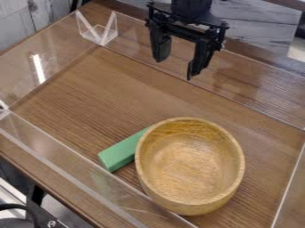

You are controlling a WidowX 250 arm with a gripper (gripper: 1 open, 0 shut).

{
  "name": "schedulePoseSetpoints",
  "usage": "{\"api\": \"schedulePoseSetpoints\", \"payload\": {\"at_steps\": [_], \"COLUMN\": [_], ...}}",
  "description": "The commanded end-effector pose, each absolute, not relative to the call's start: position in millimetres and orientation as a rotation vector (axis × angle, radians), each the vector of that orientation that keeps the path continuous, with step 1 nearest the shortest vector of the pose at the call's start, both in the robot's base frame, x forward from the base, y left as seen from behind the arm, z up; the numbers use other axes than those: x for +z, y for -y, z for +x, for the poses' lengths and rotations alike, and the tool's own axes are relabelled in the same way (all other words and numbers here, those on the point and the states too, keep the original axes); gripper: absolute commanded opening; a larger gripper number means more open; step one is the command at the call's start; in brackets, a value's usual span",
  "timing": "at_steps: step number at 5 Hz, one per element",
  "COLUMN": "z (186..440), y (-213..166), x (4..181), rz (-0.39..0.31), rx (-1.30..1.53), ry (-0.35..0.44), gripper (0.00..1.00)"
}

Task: Put the green block in the brown bowl

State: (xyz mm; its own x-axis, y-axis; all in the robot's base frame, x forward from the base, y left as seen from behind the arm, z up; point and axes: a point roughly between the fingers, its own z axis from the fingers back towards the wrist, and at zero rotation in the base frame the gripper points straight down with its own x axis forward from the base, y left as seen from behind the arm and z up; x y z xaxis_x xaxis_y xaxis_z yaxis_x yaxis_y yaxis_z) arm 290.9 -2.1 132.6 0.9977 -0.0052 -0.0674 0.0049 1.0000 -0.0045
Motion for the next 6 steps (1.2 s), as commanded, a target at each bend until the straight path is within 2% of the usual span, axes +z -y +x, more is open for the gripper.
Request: {"api": "schedulePoseSetpoints", "payload": {"at_steps": [1,2,3,4,6], "z": [266,216,179,181,187], "y": [-11,-29,-45,-44,-40], "x": [124.4,101.8,90.1,74.3,57.0], "rz": [-0.003,0.001,0.027,0.032,0.014], "rx": [-0.058,-0.206,-0.307,-0.325,-0.325], "ry": [-0.068,-0.06,0.033,0.059,0.076], "gripper": [1.0,1.0,1.0,1.0,1.0]}}
